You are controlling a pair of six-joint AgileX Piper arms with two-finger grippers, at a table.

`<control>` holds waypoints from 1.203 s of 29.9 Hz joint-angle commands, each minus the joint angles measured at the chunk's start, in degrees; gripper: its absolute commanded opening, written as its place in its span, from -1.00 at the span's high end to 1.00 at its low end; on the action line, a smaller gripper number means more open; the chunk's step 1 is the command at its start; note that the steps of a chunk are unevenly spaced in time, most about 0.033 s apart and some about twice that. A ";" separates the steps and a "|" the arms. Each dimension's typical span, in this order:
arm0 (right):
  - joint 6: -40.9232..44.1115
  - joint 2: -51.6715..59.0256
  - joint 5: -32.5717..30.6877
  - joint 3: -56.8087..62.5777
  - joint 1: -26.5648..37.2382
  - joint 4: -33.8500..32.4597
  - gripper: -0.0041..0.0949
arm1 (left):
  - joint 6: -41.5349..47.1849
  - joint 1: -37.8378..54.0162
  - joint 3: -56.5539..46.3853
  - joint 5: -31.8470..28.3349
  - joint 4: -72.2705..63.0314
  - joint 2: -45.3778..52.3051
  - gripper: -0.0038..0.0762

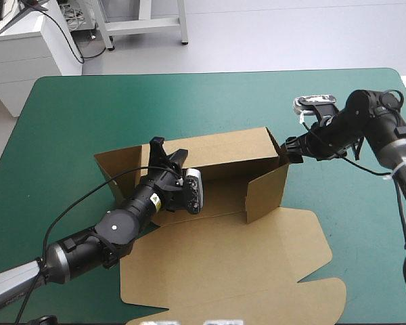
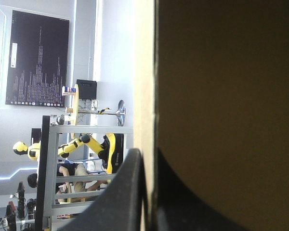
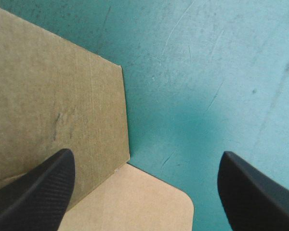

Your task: Fold the box

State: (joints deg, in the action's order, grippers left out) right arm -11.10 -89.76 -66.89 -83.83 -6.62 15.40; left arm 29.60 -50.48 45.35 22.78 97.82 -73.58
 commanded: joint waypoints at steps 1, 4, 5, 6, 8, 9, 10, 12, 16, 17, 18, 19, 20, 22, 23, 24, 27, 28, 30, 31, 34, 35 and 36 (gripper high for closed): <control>-2.94 6.26 9.01 4.12 0.42 2.03 -0.58 | 1.67 -0.09 0.95 2.26 -0.18 1.46 0.92; -10.08 10.32 16.22 11.10 0.42 7.32 -0.58 | 1.67 -0.09 0.95 2.26 -0.18 1.46 0.92; -12.62 11.31 17.63 13.18 0.42 8.96 -0.58 | 1.67 -0.09 0.95 2.16 -0.18 1.46 0.92; -14.97 11.94 18.33 14.72 0.42 10.10 -0.58 | 1.67 -0.09 0.95 2.05 -0.18 1.46 0.92; -17.74 12.99 19.39 17.92 0.42 11.77 -0.57 | 1.67 -0.09 0.95 1.91 -0.18 1.46 0.92; -18.45 13.27 19.67 19.23 0.42 12.29 -0.57 | 1.67 -0.09 0.95 1.79 -0.18 1.46 0.92; -19.30 13.52 19.91 20.33 0.42 12.97 -0.57 | 1.67 -0.09 0.95 1.78 -0.18 1.46 0.92; -21.29 13.81 19.92 21.72 0.42 14.38 -0.57 | 1.67 -0.09 0.95 1.67 -0.18 1.46 0.92; -24.96 13.89 19.67 23.00 0.42 17.07 -0.57 | 1.67 -0.09 0.95 1.64 -0.18 1.46 0.92; -25.50 13.89 19.46 23.09 0.42 17.53 -0.57 | 1.67 -0.09 0.95 1.64 -0.18 1.46 0.92; -26.19 13.89 18.74 23.09 0.42 17.84 -0.57 | 1.67 -0.09 0.95 1.56 -0.18 1.46 0.92; -26.75 13.77 18.28 23.09 0.42 18.28 -0.57 | 1.67 -0.09 0.95 1.40 -0.18 1.46 0.92; -27.69 13.77 17.51 23.09 0.42 18.93 -0.57 | 1.67 -0.09 0.95 1.27 -0.18 1.46 0.92; -29.15 13.64 15.94 23.09 0.42 19.99 -0.57 | 1.67 -0.09 0.95 1.21 -0.18 1.46 0.92; -29.94 13.57 15.03 23.09 0.42 20.66 -0.57 | 1.67 -0.09 0.95 0.96 -0.18 1.46 0.92; -30.74 13.57 14.21 23.09 0.42 21.09 -0.57 | 1.67 -0.09 0.95 0.91 -0.18 1.46 0.92; -32.11 13.57 12.27 23.09 0.42 21.73 -0.57 | 1.67 -0.09 0.95 0.68 -0.18 1.46 0.92; -32.62 13.57 11.60 23.09 0.42 21.73 -0.57 | 1.67 -0.09 0.95 0.68 -0.18 1.46 0.92; -32.79 13.57 10.17 23.09 0.42 21.63 -0.57 | 1.67 -0.09 0.95 0.63 -0.18 1.46 0.92; -32.79 13.57 9.87 23.09 0.42 21.63 -0.57 | 1.67 -0.09 0.95 0.63 -0.18 1.46 0.92; -33.61 13.57 10.10 23.09 0.42 23.08 -0.57 | 1.67 -0.09 0.95 -0.31 -0.18 1.46 0.92; -34.27 13.57 10.10 23.09 0.42 24.40 -0.57 | 1.67 -0.09 0.95 -0.93 -0.18 1.46 0.92; -35.16 13.57 10.10 23.09 0.42 26.09 -0.57 | 1.67 -0.09 0.95 -1.47 -0.18 1.46 0.92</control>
State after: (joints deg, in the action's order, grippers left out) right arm -44.11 -77.96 -57.09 -59.45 -6.57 36.26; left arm 30.25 -50.48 45.18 23.50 97.56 -73.58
